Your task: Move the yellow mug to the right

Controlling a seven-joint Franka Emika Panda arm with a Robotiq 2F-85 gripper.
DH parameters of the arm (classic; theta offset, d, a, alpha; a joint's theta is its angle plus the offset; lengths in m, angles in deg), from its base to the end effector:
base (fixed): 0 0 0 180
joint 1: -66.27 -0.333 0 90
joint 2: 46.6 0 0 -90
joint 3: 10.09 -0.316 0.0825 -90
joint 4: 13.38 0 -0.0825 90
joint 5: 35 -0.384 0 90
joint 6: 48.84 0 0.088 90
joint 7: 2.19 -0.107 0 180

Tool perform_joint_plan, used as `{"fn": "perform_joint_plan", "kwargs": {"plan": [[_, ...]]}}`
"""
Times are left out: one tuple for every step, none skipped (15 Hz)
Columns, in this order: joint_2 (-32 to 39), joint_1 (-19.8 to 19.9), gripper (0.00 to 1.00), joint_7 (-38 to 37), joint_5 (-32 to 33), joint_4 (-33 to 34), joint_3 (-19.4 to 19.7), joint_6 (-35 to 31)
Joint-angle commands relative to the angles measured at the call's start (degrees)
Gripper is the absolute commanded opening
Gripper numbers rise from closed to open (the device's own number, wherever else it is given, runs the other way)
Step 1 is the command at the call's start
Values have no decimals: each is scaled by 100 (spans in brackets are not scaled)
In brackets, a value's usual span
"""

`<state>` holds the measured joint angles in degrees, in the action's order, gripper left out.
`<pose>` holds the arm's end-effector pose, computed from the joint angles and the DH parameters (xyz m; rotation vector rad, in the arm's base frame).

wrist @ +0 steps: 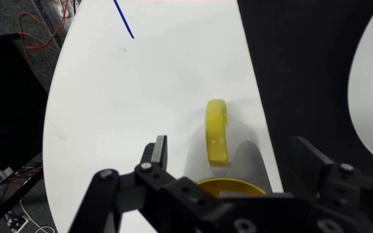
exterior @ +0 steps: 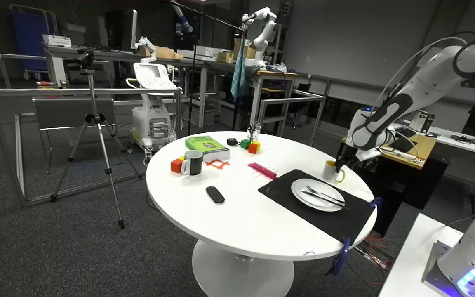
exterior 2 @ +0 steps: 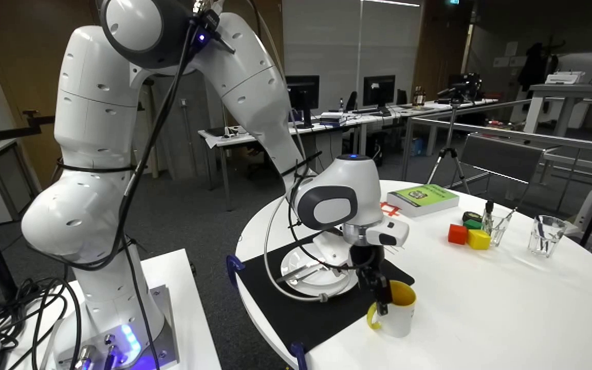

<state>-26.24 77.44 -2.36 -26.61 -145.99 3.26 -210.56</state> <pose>0.4926 -0.2194 0.2080 2.9420 -0.4068 0.1855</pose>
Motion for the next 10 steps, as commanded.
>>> {"fn": "perform_joint_plan", "kwargs": {"plan": [[-390,46,100,91,-306,-304,-144,-81],[-431,24,100,73,-334,-339,-155,-75],[-479,7,100,67,-360,-379,-171,-64],[-546,-19,100,50,-363,-440,-178,-64],[-616,-31,100,69,-368,-519,-206,-92],[-678,-44,100,73,-359,-584,-224,-111],[-786,-36,100,108,-397,-694,-282,-129],[-869,-21,100,145,-441,-796,-338,-156],[-979,-6,100,175,-516,-906,-408,-175],[-1049,-5,100,177,-588,-999,-458,-203]]}}
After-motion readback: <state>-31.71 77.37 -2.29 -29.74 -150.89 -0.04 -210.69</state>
